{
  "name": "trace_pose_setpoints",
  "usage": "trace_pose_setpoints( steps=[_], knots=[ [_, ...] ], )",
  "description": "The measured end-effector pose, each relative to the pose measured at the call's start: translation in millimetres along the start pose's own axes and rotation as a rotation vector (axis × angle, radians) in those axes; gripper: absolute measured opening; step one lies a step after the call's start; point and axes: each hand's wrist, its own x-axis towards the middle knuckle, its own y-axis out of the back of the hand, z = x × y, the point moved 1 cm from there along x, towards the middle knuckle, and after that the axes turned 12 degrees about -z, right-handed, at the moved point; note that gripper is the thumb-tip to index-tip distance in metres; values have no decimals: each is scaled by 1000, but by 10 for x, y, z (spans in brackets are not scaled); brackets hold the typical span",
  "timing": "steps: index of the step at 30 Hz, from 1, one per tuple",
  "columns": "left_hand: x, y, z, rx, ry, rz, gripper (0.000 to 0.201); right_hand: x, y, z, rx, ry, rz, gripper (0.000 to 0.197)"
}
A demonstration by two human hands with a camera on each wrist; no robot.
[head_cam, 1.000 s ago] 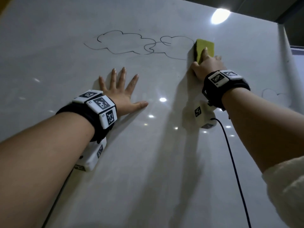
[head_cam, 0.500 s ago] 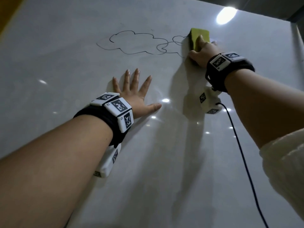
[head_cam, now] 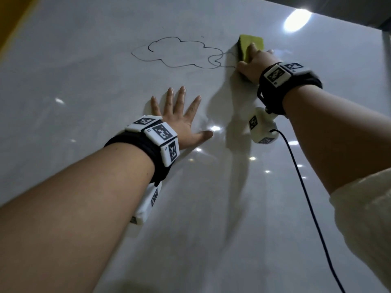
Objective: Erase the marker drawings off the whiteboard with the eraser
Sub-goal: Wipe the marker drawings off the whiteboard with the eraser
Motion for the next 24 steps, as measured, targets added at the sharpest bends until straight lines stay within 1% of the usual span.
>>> trace_pose_setpoints(
  steps=[5, 7, 10, 12, 14, 16, 18, 20, 21, 24],
  knots=[
    [-5, 5, -2, 5, -6, 4, 89, -165, -178, -90, -121, 128, -10, 68],
    [-8, 0, -9, 9, -7, -8, 89, -157, -143, -7, -135, 96, -4, 67],
    [-16, -21, -29, 15, -14, -10, 89, -185, -103, 53, -40, 10, -26, 69],
    [-21, -21, -36, 23, -10, -14, 90, -271, -174, -38, -32, 44, -37, 70],
    [-25, -10, -31, 33, -5, -18, 90, -344, -253, -123, -88, 117, -39, 69],
    [-35, 1, -37, 45, -13, -13, 90, -371, -251, -115, -143, 154, -35, 68],
    [-52, 3, -76, 48, -34, 3, 90, -363, -193, -65, -146, 118, -29, 67],
    [-76, -12, -133, 57, -47, 20, 89, -373, -181, -73, -88, 56, -28, 67],
    [-90, -27, -153, 62, -46, 28, 89, -401, -213, -114, -63, 48, -30, 68],
    [-110, -77, -200, 41, -18, 57, 95, -475, -336, -246, -106, 125, -24, 70]
  ],
)
